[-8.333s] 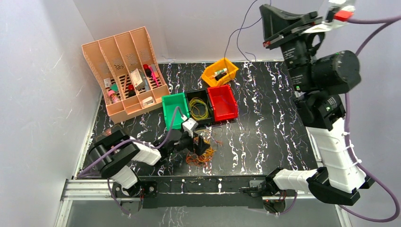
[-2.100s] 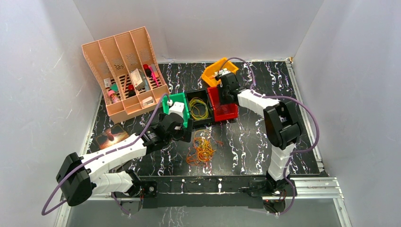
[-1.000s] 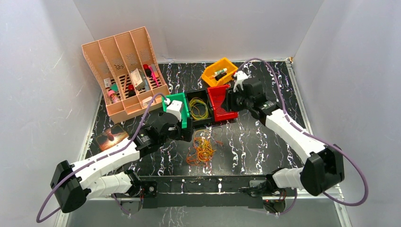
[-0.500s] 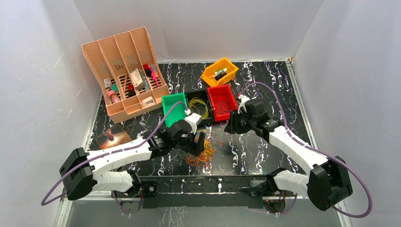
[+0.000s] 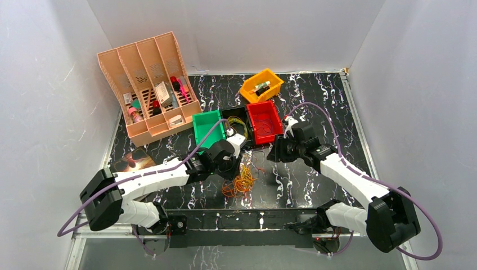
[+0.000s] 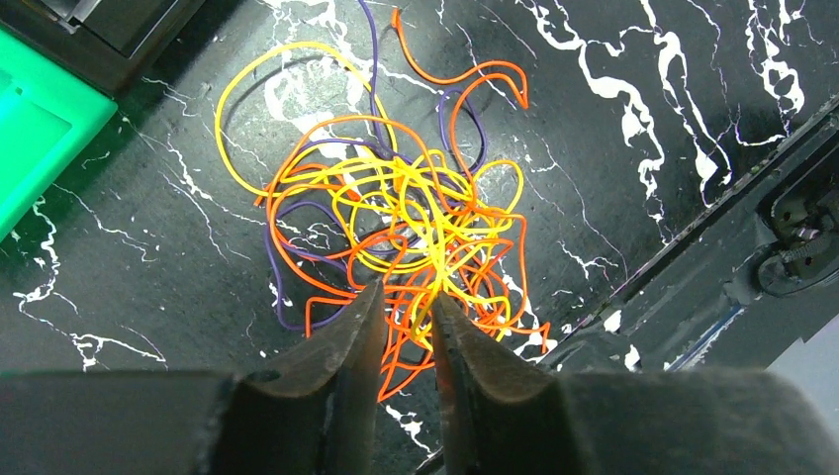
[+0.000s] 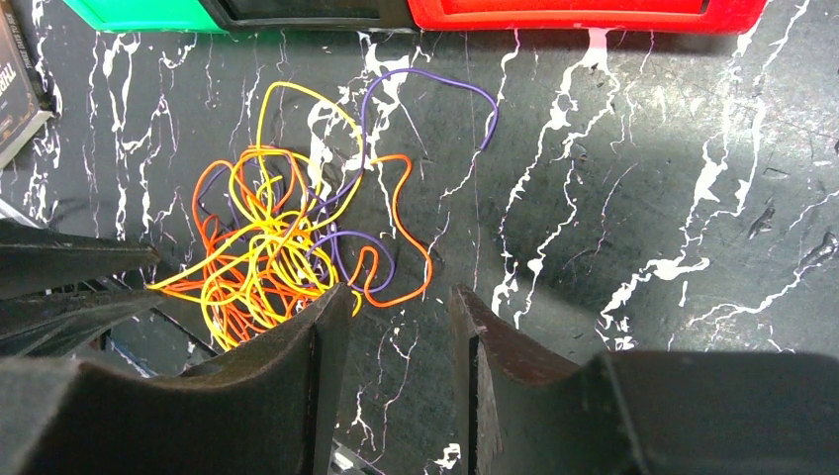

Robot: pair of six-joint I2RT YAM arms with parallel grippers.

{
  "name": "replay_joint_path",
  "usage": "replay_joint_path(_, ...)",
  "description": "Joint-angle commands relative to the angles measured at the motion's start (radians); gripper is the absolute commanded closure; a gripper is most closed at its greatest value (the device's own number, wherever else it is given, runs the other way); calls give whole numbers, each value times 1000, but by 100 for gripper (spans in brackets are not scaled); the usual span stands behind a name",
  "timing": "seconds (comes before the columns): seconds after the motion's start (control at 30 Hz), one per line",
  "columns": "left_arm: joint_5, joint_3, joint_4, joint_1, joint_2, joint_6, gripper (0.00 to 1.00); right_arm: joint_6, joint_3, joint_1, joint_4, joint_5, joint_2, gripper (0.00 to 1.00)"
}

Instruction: Untangle the cables

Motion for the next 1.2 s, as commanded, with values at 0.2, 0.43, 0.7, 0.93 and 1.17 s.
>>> replay_joint_path(0.2, 56, 38, 11, -5, 20, 43, 75, 17, -6, 2, 77, -14, -25, 51)
replay_joint_path(0.43, 63, 34, 32, -5, 43, 45, 69, 17, -17, 1, 70, -2, -46, 51)
replay_joint_path(0.7, 15, 64, 4, -5, 27, 48, 100, 29, -44, 1, 91, 14, -94, 51)
replay_joint_path(0.93, -82, 143, -52, -4, -37, 82, 100, 107, -182, 1, 332, 148, -291, 41)
replay_joint_path(1.17, -54, 256, -126, -4, -44, 118, 100, 33, -203, 1, 402, 32, -337, 31)
